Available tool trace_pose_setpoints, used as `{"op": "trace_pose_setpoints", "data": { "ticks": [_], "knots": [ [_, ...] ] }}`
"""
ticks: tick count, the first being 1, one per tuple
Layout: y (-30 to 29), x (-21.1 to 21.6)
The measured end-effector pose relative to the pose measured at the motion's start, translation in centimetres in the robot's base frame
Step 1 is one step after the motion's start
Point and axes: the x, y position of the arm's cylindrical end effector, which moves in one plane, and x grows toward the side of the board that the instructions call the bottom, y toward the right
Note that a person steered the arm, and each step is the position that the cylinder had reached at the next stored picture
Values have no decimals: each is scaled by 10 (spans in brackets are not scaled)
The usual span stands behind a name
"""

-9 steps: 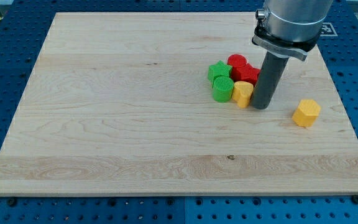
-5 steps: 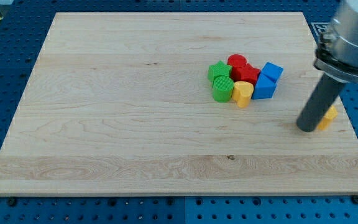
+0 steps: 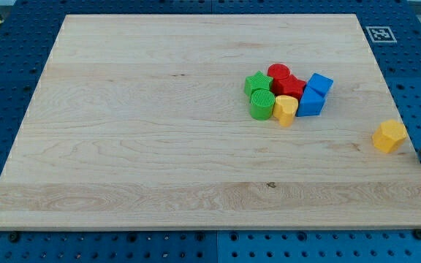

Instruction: Push yellow hexagon to the center right

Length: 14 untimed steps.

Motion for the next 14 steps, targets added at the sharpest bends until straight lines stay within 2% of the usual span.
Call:
{"op": "trace_pose_setpoints", "data": {
  "ticks": [1, 2, 6, 8, 9, 10, 14],
  "knots": [
    [0, -27],
    [-10, -26],
    [-42, 18],
    [-50, -15],
    [-75, -32],
    [-98, -35],
    [-98, -59]
  ]
}}
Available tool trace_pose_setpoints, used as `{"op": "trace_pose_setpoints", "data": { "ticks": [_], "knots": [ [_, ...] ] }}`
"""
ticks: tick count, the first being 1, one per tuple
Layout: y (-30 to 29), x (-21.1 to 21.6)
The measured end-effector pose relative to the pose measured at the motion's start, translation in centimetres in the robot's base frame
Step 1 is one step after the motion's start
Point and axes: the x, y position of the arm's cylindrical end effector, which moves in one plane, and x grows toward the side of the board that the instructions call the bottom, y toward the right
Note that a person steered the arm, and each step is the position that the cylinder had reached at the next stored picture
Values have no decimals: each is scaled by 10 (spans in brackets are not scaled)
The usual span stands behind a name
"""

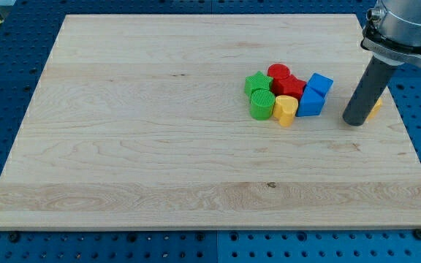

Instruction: Push yellow hexagon to the center right

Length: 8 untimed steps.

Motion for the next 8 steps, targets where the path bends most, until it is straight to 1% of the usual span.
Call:
{"op": "trace_pose_setpoints", "data": {
  "ticks": [1, 3, 6, 8],
  "knots": [
    [0, 5],
    [44, 8],
    [47, -18],
    [35, -55]
  ]
}}
